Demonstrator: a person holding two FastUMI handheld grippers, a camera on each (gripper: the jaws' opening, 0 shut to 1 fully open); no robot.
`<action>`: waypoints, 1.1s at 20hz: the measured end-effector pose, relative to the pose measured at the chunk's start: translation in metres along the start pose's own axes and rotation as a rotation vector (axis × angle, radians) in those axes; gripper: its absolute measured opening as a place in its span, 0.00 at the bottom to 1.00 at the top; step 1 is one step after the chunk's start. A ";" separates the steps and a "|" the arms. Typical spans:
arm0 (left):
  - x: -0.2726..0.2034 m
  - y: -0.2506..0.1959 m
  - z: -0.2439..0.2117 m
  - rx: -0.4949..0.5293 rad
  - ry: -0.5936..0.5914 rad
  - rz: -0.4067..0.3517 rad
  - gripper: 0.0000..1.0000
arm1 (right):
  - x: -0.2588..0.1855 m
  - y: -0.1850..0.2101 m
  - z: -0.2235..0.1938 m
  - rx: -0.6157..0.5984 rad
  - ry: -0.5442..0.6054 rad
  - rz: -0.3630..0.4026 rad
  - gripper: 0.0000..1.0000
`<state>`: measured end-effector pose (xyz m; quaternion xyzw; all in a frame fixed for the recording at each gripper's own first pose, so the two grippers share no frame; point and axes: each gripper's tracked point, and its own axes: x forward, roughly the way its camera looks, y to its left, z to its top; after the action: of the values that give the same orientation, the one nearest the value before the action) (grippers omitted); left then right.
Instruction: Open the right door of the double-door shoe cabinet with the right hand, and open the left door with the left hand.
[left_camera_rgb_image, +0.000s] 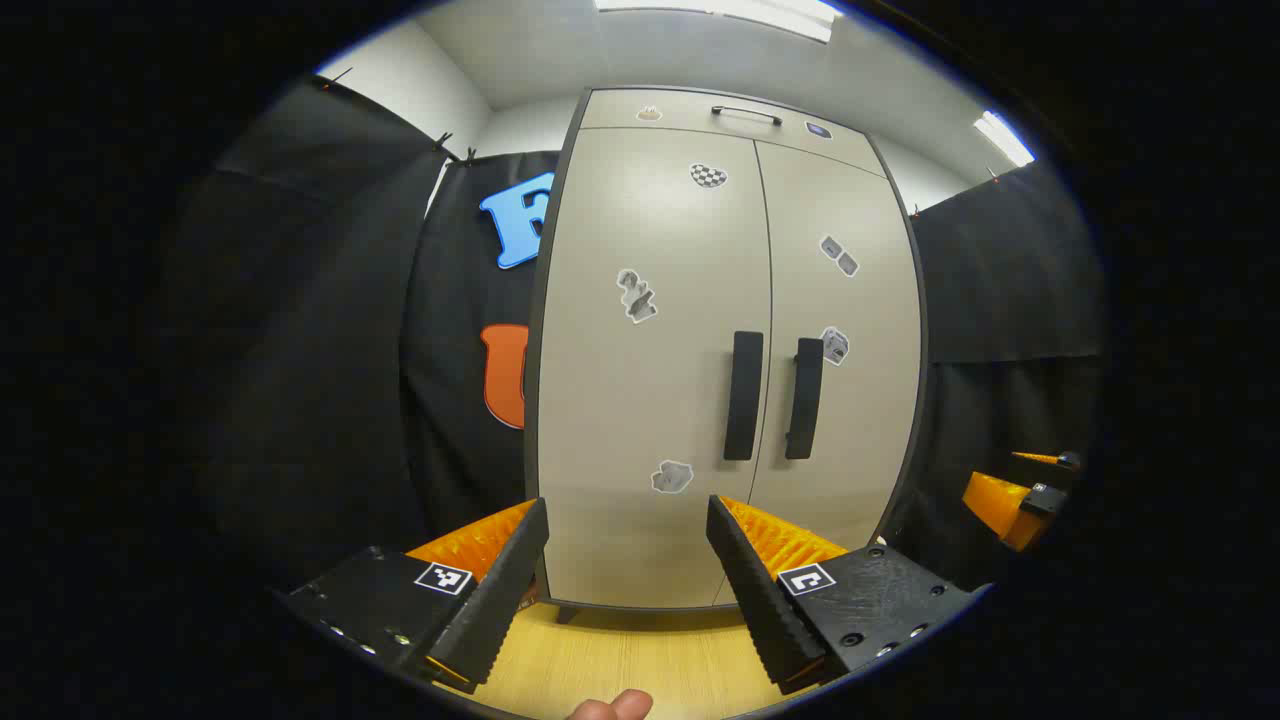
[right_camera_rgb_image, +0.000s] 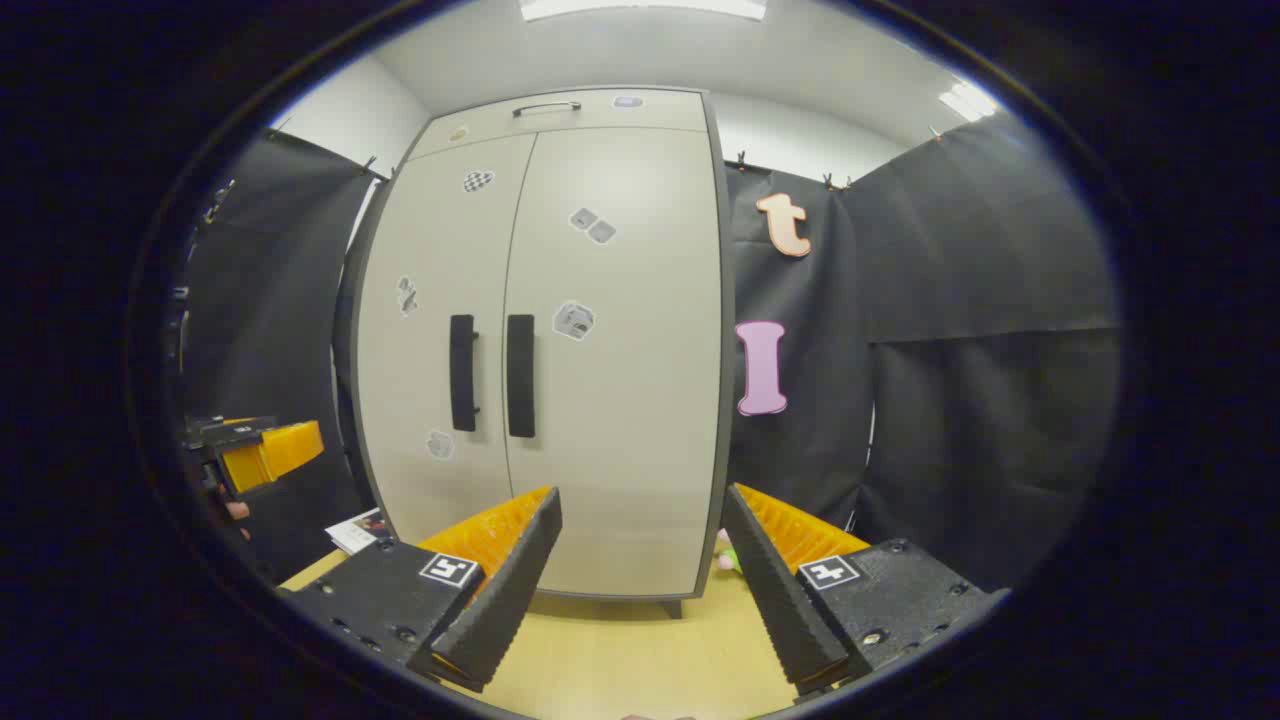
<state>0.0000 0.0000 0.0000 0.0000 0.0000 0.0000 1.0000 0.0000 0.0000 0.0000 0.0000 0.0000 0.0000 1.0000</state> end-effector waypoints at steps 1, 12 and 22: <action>0.000 0.000 0.003 0.007 -0.009 0.001 0.95 | -0.001 0.002 0.000 0.000 0.000 0.002 1.00; -0.001 -0.001 0.000 0.014 -0.003 -0.002 0.95 | -0.007 0.000 0.009 0.005 -0.011 -0.014 1.00; 0.001 0.001 -0.005 0.017 0.006 -0.008 0.95 | 0.000 0.008 0.009 0.006 -0.001 -0.007 1.00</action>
<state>0.0011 0.0007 -0.0054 0.0086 0.0030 -0.0039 1.0000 0.0004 0.0078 0.0086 0.0028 -0.0004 -0.0034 1.0000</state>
